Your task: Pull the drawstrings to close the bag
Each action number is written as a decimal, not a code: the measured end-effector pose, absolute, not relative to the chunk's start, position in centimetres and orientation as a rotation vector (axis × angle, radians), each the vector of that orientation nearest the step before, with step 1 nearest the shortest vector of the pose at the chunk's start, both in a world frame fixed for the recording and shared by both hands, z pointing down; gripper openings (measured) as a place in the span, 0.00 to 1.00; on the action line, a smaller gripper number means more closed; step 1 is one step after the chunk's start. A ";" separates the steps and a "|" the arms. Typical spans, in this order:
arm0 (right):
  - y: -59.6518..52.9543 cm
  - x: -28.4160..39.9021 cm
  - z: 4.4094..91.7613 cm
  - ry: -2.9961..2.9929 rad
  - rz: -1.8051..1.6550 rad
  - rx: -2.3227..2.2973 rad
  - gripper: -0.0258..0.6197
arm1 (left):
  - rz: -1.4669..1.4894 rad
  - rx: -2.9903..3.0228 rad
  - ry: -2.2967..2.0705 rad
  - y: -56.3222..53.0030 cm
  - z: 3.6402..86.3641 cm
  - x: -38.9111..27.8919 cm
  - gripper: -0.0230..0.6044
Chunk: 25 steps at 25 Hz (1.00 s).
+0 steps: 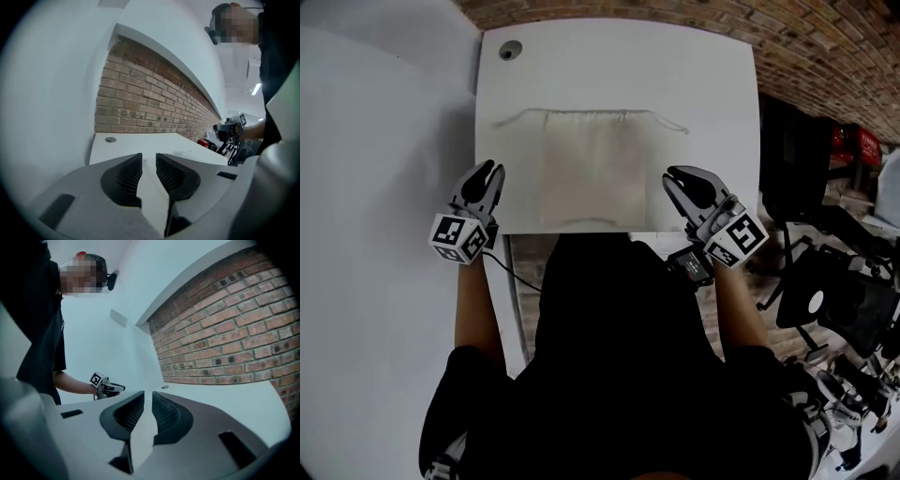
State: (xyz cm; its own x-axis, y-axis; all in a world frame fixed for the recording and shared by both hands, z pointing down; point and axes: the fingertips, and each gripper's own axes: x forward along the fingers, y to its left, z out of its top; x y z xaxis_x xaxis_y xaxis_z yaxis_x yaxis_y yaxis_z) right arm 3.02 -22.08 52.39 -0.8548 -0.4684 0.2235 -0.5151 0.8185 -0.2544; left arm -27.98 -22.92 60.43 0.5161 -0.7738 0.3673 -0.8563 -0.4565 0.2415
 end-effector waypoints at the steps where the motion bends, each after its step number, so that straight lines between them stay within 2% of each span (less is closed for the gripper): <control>1: -22.6 3.0 52.7 -2.827 0.470 0.796 0.12 | 0.338 2.361 -1.343 -23.8 61.4 -28.8 0.16; 6: -24.3 2.6 53.2 -2.757 0.512 0.862 0.13 | 0.650 2.323 -1.316 -27.4 66.0 -31.6 0.24; 13: -25.2 -1.6 55.2 -2.705 0.552 0.801 0.13 | 0.903 2.386 -1.146 -31.4 71.5 -33.1 0.24; 25: -26.6 -4.6 56.3 -2.673 0.516 0.763 0.13 | 0.964 2.414 -0.917 -32.8 75.2 -31.9 0.24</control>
State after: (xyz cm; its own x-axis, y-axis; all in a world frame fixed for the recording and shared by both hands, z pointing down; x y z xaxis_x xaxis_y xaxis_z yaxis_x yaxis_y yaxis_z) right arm -4.57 -26.58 56.28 -0.8092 -0.4412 0.3881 -0.5539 0.7930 -0.2535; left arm -31.95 -32.83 75.20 0.5509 -0.4297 0.7154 -0.6929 -0.7134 0.1051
